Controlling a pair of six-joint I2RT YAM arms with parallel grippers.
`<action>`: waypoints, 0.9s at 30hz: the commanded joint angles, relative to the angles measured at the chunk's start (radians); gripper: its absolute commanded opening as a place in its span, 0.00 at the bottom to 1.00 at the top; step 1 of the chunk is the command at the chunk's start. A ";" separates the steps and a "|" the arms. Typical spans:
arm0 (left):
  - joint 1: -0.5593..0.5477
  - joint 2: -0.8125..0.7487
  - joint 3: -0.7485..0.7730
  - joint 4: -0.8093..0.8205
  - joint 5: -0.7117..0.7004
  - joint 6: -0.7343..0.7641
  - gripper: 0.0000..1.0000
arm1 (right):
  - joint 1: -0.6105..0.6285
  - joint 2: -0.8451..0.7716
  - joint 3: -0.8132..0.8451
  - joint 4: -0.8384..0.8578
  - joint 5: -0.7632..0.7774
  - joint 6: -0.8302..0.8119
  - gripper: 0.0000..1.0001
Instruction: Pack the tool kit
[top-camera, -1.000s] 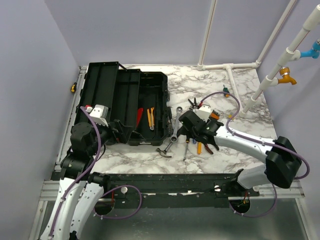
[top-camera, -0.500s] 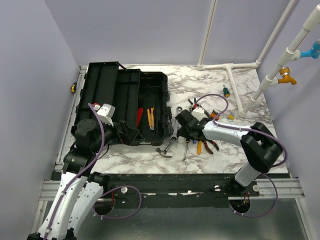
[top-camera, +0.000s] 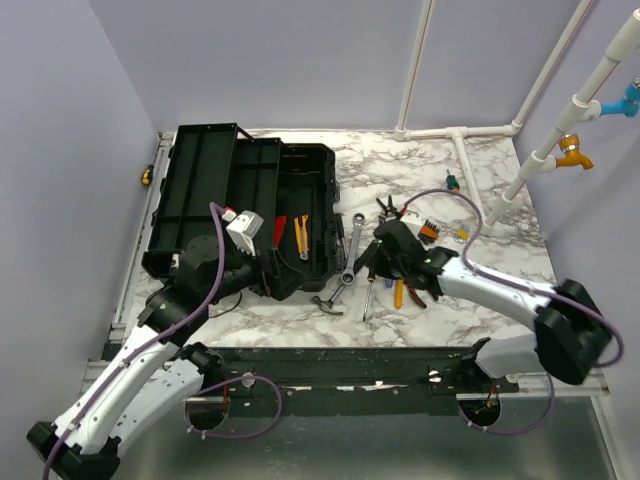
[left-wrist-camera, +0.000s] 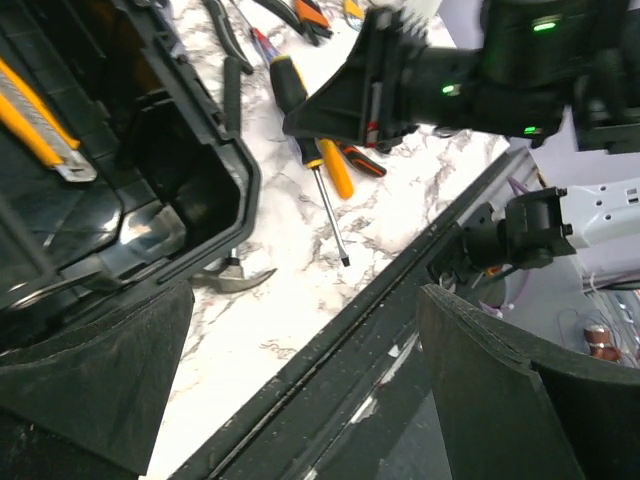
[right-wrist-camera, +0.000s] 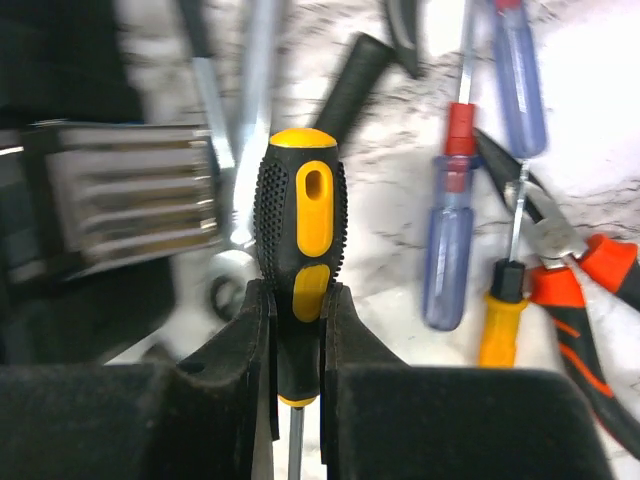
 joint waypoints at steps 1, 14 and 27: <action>-0.110 0.066 -0.002 0.110 -0.065 -0.084 0.95 | -0.004 -0.264 -0.119 0.197 -0.147 -0.060 0.01; -0.347 0.328 0.071 0.373 -0.189 -0.117 0.87 | -0.003 -0.682 -0.333 0.572 -0.397 -0.031 0.01; -0.349 0.462 0.275 0.401 -0.372 -0.116 0.83 | -0.002 -0.686 -0.378 0.719 -0.632 -0.123 0.01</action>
